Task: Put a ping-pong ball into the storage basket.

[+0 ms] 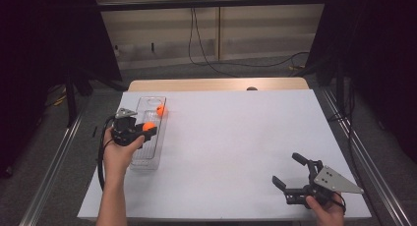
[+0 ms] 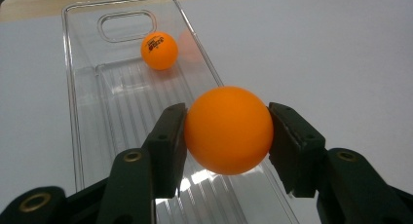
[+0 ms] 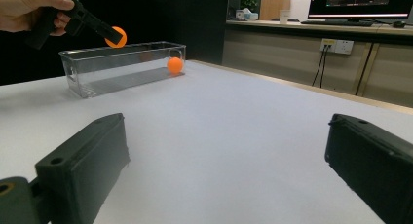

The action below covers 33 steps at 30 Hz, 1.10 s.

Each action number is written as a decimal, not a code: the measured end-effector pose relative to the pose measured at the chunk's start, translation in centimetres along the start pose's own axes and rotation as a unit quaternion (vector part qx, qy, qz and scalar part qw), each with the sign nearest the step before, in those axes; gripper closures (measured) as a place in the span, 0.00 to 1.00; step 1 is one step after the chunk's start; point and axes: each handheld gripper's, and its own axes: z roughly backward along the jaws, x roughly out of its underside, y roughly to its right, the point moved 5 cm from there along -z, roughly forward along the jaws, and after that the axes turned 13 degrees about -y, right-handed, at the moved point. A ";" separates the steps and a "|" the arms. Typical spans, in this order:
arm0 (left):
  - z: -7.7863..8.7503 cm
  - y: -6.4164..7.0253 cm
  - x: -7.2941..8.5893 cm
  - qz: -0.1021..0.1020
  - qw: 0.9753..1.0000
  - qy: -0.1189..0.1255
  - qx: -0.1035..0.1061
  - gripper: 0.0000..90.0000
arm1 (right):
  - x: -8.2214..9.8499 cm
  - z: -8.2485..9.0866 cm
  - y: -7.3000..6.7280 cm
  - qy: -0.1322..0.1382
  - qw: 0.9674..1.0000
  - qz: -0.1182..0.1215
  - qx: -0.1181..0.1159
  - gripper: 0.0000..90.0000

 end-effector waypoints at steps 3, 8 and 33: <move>-0.2 -0.1 0.1 0.000 1.000 0.000 -0.002 0.56 | 0.0 0.0 0.0 0.001 1.000 -0.001 0.000 0.02; -0.5 -0.2 0.2 0.004 1.000 -0.002 -0.005 0.56 | 0.0 0.0 0.0 0.000 1.000 0.001 -0.001 0.02; -1.4 -0.9 0.6 0.011 1.000 -0.015 -0.025 0.56 | 0.0 0.0 0.0 0.000 1.000 0.001 -0.001 0.02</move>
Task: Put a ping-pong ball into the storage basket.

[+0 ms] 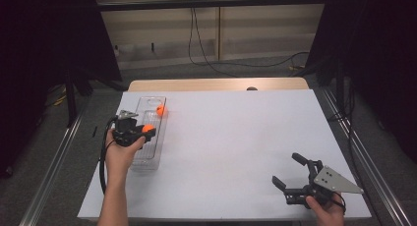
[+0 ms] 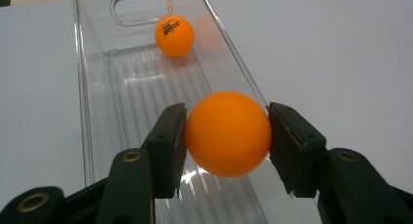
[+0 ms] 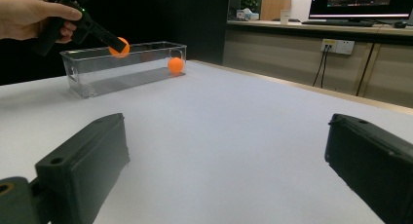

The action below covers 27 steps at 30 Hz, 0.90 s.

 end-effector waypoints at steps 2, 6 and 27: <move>0.0 -0.1 0.0 -0.001 1.000 -0.001 -0.005 0.56 | 0.0 0.0 0.0 0.000 1.000 0.000 0.000 0.02; -0.1 -0.2 0.0 0.004 1.000 0.005 -0.007 0.56 | 0.0 0.0 0.0 -0.001 1.000 0.000 -0.001 0.02; -0.2 -0.5 0.1 0.012 1.000 0.015 -0.025 0.39 | -0.1 0.0 0.0 0.002 1.000 0.000 0.000 0.01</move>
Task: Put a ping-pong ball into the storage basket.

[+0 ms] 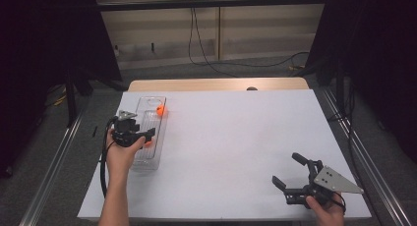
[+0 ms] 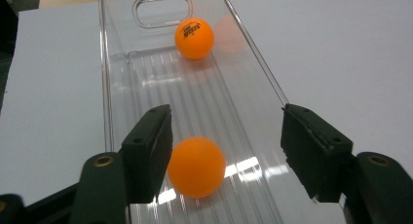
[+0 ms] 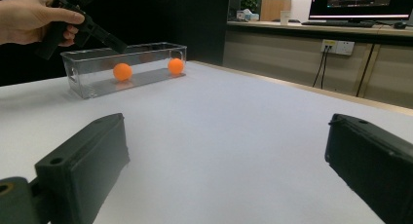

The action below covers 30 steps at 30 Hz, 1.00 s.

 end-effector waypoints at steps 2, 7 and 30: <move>0.1 0.1 0.0 0.003 1.000 0.004 0.002 0.37 | 0.0 0.0 0.0 0.000 1.000 0.002 0.001 0.01; 0.4 0.2 0.0 0.005 1.000 0.009 0.006 0.32 | 0.0 0.1 0.2 0.002 1.000 -0.004 0.001 0.01; 1.4 1.0 -0.2 0.001 0.999 0.036 0.025 0.13 | 0.1 -0.1 0.1 -0.002 1.000 -0.004 0.001 0.01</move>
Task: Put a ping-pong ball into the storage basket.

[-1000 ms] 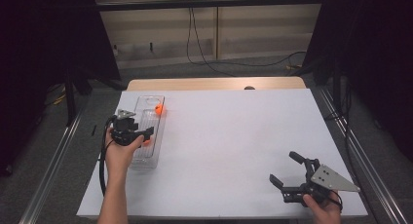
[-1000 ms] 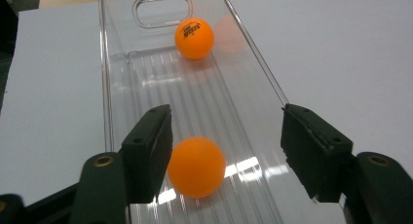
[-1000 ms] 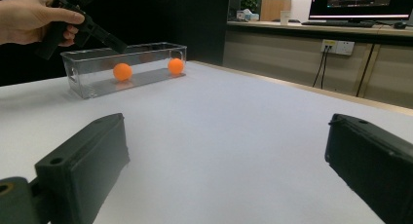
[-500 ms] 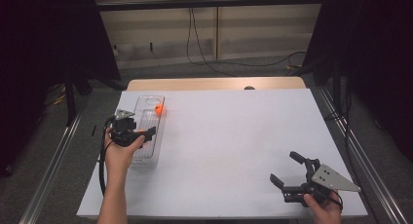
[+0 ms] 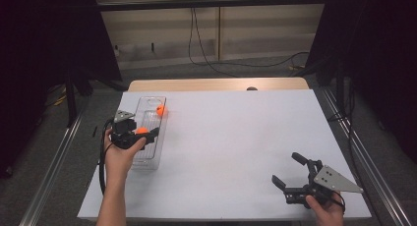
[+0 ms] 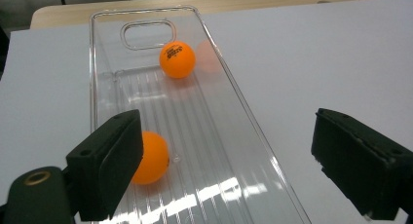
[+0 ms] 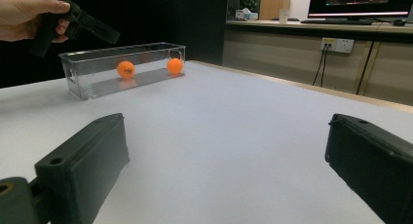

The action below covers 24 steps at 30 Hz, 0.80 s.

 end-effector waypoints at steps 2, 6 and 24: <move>0.1 0.1 0.0 -0.001 1.000 0.004 0.005 0.12 | 0.0 -0.1 0.0 -0.002 1.000 0.000 -0.001 0.01; 0.6 0.1 0.0 -0.001 1.000 0.013 0.007 0.10 | 0.0 -0.2 0.0 -0.002 1.000 0.000 -0.002 0.01; 1.7 1.4 1.8 -0.005 0.997 0.055 0.046 0.07 | 0.1 -0.2 0.0 -0.002 1.000 -0.001 0.000 0.01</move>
